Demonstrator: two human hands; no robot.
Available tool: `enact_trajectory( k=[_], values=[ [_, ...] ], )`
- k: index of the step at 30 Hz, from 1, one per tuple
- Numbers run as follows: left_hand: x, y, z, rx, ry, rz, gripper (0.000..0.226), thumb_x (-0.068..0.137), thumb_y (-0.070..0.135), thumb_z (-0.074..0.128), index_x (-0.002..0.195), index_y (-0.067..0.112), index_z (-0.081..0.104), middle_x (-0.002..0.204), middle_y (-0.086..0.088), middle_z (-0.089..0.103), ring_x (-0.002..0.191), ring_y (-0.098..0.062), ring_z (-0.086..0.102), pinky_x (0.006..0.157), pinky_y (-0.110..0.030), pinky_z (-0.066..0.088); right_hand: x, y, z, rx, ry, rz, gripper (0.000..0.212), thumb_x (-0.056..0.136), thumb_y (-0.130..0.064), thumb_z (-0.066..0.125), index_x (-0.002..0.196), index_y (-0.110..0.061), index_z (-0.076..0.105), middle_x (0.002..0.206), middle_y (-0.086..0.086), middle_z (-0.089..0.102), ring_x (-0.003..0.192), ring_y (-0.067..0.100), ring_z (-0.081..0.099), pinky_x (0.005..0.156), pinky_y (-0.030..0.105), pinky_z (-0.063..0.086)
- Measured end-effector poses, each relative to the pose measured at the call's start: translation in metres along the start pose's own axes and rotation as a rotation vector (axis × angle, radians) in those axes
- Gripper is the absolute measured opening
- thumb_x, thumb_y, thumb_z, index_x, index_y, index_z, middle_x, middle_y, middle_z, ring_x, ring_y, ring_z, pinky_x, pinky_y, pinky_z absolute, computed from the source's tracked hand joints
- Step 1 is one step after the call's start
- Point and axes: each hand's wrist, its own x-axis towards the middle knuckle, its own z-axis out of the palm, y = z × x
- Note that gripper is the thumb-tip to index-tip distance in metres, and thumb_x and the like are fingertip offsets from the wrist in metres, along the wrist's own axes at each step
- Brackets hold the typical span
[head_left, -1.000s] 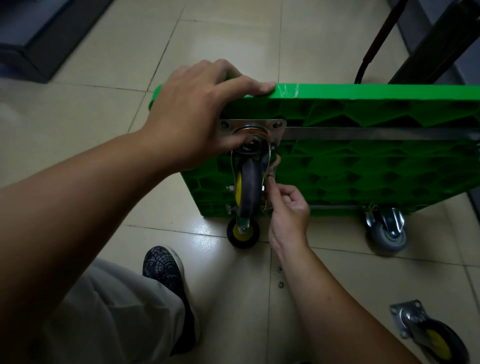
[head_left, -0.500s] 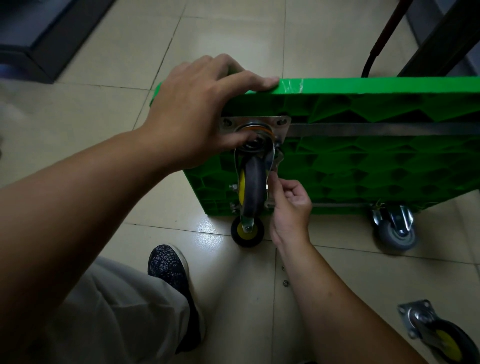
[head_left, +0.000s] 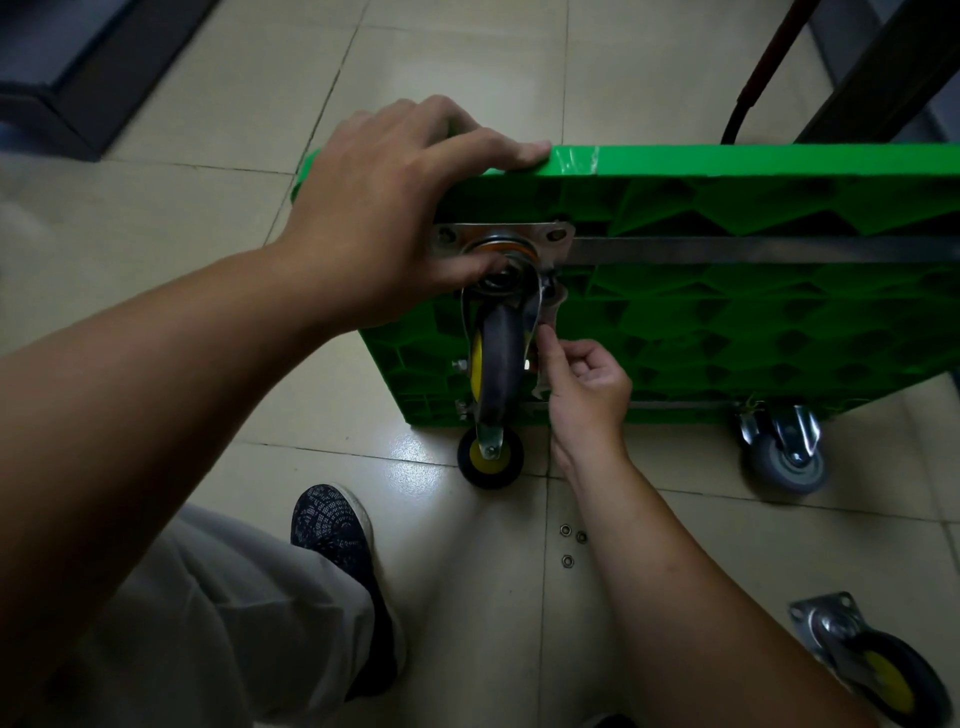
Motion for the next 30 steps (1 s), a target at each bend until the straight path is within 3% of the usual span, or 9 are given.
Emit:
enact_trajectory(
  k=[5, 9, 11, 15, 20, 23, 25, 27, 30],
  values=[
    [0.000, 0.000, 0.000, 0.007, 0.006, 0.003, 0.069, 0.081, 0.059, 0.058, 0.147, 0.040, 0.047, 0.129, -0.005, 0.058, 0.110, -0.028, 0.053, 0.082, -0.035, 0.031, 0.001, 0.002, 0.007, -0.005, -0.093, 0.165, 0.019, 0.092, -0.021, 0.073, 0.080, -0.011, 0.062, 0.070, -0.001, 0.070, 0.064, 0.008, 0.063, 0.064, 0.022, 0.051],
    [-0.001, 0.001, 0.000, 0.011, 0.001, 0.000, 0.069, 0.081, 0.058, 0.060, 0.147, 0.040, 0.047, 0.130, -0.006, 0.058, 0.111, -0.029, 0.053, 0.083, -0.035, 0.032, -0.001, 0.012, 0.016, 0.058, -0.153, 0.284, 0.019, 0.092, -0.022, 0.074, 0.074, -0.018, 0.069, 0.082, 0.011, 0.070, 0.081, 0.026, 0.063, 0.079, 0.041, 0.048],
    [-0.001, 0.001, 0.000, 0.011, 0.001, -0.005, 0.070, 0.081, 0.057, 0.060, 0.147, 0.040, 0.046, 0.131, -0.006, 0.058, 0.112, -0.029, 0.053, 0.084, -0.035, 0.031, -0.002, 0.009, 0.014, 0.012, -0.144, 0.253, 0.019, 0.093, -0.022, 0.073, 0.077, -0.015, 0.066, 0.078, 0.006, 0.071, 0.076, 0.022, 0.064, 0.076, 0.036, 0.049],
    [0.001, 0.002, -0.001, 0.003, 0.004, -0.011, 0.070, 0.080, 0.057, 0.059, 0.147, 0.040, 0.047, 0.132, -0.006, 0.057, 0.114, -0.029, 0.053, 0.086, -0.034, 0.031, 0.008, -0.027, -0.012, -0.337, -0.043, -0.050, 0.020, 0.085, -0.024, 0.080, 0.079, -0.011, 0.066, 0.070, -0.003, 0.070, 0.062, 0.004, 0.065, 0.063, 0.022, 0.051],
    [0.001, 0.000, -0.001, -0.005, 0.010, 0.007, 0.069, 0.080, 0.057, 0.060, 0.145, 0.039, 0.049, 0.128, -0.008, 0.059, 0.110, -0.031, 0.054, 0.083, -0.035, 0.031, 0.017, -0.095, -0.032, -0.952, 0.008, -0.483, 0.031, 0.075, -0.044, 0.085, 0.078, -0.019, 0.068, 0.074, -0.004, 0.068, 0.076, 0.017, 0.066, 0.068, 0.038, 0.057],
    [0.001, 0.001, 0.000, -0.002, 0.004, 0.004, 0.069, 0.080, 0.057, 0.059, 0.146, 0.039, 0.049, 0.127, -0.008, 0.059, 0.109, -0.030, 0.054, 0.083, -0.035, 0.031, 0.007, -0.126, -0.020, -1.312, 0.049, -0.658, 0.033, 0.078, -0.052, 0.080, 0.088, -0.022, 0.069, 0.087, 0.000, 0.070, 0.093, 0.022, 0.055, 0.075, 0.037, 0.048],
    [-0.001, 0.002, -0.001, -0.004, 0.000, 0.008, 0.069, 0.080, 0.058, 0.058, 0.146, 0.039, 0.048, 0.127, -0.008, 0.059, 0.108, -0.029, 0.054, 0.083, -0.035, 0.031, 0.000, -0.137, -0.011, -1.450, 0.046, -0.721, 0.034, 0.080, -0.051, 0.077, 0.093, -0.021, 0.069, 0.091, 0.001, 0.069, 0.091, 0.019, 0.043, 0.075, 0.033, 0.038],
    [-0.002, 0.002, -0.002, -0.001, -0.003, 0.016, 0.068, 0.081, 0.058, 0.059, 0.146, 0.040, 0.048, 0.126, -0.007, 0.059, 0.108, -0.029, 0.054, 0.082, -0.034, 0.032, -0.001, -0.149, -0.019, -1.452, -0.060, -0.677, 0.031, 0.079, -0.049, 0.079, 0.092, -0.023, 0.067, 0.089, -0.003, 0.066, 0.088, 0.016, 0.048, 0.075, 0.032, 0.042],
    [-0.003, 0.002, -0.002, -0.005, -0.006, 0.017, 0.068, 0.080, 0.057, 0.059, 0.146, 0.039, 0.049, 0.126, -0.007, 0.059, 0.108, -0.029, 0.054, 0.082, -0.036, 0.035, 0.003, -0.148, -0.047, -0.960, -0.116, -0.486, 0.025, 0.075, -0.037, 0.086, 0.083, -0.021, 0.068, 0.079, -0.009, 0.067, 0.074, 0.002, 0.062, 0.067, 0.016, 0.050]
  ],
)
